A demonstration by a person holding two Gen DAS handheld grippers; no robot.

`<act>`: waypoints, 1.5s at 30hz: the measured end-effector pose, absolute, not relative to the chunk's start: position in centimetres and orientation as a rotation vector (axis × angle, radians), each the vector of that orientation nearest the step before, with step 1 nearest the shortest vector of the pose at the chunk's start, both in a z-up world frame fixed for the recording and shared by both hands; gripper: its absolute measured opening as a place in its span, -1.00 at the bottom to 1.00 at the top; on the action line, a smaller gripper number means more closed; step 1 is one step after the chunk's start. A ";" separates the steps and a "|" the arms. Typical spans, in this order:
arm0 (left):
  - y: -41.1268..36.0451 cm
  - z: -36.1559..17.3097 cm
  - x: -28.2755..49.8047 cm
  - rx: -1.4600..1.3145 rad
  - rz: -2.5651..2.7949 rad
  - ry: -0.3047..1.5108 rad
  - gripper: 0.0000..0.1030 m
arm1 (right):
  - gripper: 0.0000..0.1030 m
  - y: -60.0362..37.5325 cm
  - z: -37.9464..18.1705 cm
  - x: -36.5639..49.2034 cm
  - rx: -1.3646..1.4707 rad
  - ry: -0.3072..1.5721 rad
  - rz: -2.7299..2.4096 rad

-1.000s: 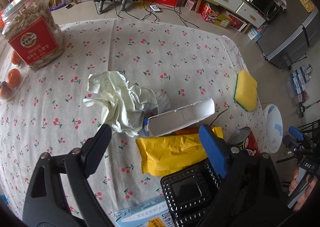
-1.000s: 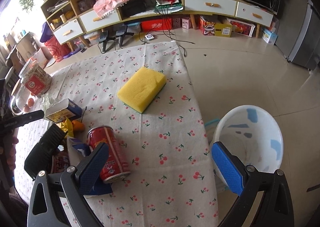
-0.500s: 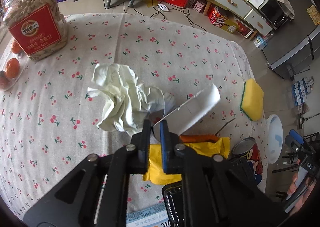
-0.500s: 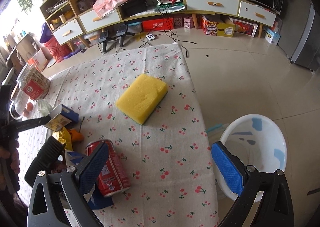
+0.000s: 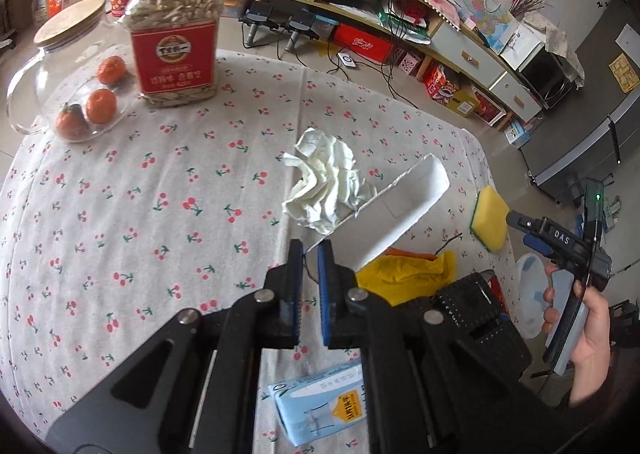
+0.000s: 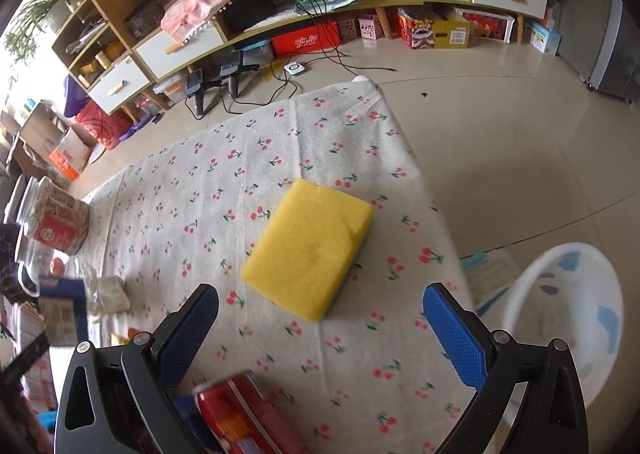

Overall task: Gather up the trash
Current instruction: 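Reach the right tool to the yellow sponge and close on it, then carry the sponge over the white bucket with the right tool while the left tool drops a small box in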

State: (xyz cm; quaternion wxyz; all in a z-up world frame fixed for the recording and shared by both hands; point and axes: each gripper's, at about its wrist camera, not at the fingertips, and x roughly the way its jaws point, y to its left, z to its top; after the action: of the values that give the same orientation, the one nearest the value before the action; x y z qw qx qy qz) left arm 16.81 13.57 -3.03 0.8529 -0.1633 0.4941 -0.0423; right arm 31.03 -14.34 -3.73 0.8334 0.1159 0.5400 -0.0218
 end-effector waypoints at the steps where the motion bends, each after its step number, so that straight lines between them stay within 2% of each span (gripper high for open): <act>1: 13.9 -3.2 16.6 -0.358 -0.085 1.038 -0.84 | 1.00 -14.1 -4.0 31.3 0.252 1.145 -0.045; 11: 15.0 -4.0 15.4 -0.388 -0.071 1.029 -0.84 | 1.00 -13.4 -6.9 32.9 0.244 1.174 -0.095; 13: 15.3 -3.9 15.0 -0.389 -0.071 1.025 -0.84 | 0.86 -13.9 -7.3 32.7 0.257 1.181 -0.106; 17: 15.7 -4.0 14.8 -0.400 -0.074 1.029 -0.84 | 0.27 -14.9 -7.4 32.1 0.370 1.188 -0.047; 19: 15.7 -4.1 14.7 -0.405 -0.079 1.032 -0.84 | 0.21 -15.1 -7.0 31.5 0.375 1.187 -0.053; 26: 15.0 -3.8 13.8 -0.388 -0.105 1.027 -0.84 | 0.13 -15.4 -5.6 29.0 0.331 1.179 -0.036; 37: 12.8 -2.4 13.2 -0.366 -0.175 1.005 -0.84 | 0.13 -16.3 -1.7 22.7 0.258 1.108 0.023; 45: 8.5 -0.5 13.5 -0.279 -0.259 0.984 -0.84 | 0.13 -19.2 0.8 18.5 0.270 1.040 0.014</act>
State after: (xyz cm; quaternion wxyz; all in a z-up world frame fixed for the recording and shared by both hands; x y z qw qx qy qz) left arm 13.52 8.49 -0.46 0.8641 -0.1334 0.4694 -0.1235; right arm 18.51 -19.24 0.84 0.8592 0.1284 0.4952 0.0065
